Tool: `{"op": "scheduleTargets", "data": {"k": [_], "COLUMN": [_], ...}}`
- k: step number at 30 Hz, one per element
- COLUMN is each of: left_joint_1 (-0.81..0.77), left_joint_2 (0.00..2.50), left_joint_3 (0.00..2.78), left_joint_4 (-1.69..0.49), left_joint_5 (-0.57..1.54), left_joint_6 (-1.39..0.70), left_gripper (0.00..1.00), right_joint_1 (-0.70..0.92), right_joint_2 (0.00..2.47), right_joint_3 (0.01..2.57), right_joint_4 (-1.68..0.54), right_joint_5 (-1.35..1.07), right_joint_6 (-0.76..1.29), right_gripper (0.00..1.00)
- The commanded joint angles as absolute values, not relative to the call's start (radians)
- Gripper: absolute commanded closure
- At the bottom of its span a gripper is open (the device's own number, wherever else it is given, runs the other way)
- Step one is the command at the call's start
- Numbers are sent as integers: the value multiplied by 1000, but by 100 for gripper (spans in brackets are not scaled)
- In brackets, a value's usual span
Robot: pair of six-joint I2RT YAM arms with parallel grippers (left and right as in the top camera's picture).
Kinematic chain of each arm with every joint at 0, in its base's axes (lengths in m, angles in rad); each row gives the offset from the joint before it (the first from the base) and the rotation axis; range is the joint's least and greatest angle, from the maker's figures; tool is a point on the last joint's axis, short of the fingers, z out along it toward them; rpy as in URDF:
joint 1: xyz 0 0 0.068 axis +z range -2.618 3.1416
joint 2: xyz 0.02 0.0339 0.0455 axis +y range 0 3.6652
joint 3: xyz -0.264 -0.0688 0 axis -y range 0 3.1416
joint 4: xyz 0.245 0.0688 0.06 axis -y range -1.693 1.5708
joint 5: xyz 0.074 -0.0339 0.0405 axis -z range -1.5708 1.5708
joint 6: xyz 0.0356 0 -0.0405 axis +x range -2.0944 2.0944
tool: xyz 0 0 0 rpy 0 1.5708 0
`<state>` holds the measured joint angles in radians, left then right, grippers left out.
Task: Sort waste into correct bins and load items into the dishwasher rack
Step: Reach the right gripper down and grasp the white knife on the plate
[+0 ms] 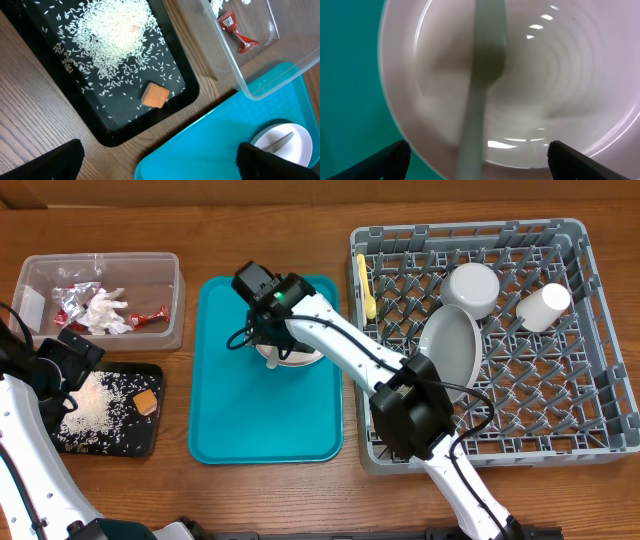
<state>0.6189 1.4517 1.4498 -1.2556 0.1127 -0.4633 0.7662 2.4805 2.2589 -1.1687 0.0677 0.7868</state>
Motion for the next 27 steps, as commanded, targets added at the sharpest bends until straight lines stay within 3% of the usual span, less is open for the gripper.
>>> {"op": "scheduleTargets", "data": {"k": [1,5,8,17,27], "left_joint_1": [622,622,622,622,622], "left_joint_2": [1455,1455,1455,1455,1455], "left_joint_3": [1444,1444,1444,1444,1444], "left_joint_4": [-1252,-1252,-1252,-1252,-1252], "left_joint_5": [116,116,116,116,116], "left_joint_6": [-441,-441,-441,-441,-441], "left_gripper": [0,0,0,0,0], "right_joint_1": [759,758,758,756,706], "right_joint_2": [2472,2472,2472,2472,2471], "right_joint_3": [2206,2167,2166,2167,2197], "right_joint_4": [-1137,-1103,-1100,-1085,-1114], "right_joint_5": [97,96,97,97,96], "right_joint_6": [829,837,839,837,794], "right_gripper": [10,15,26,67,84]}}
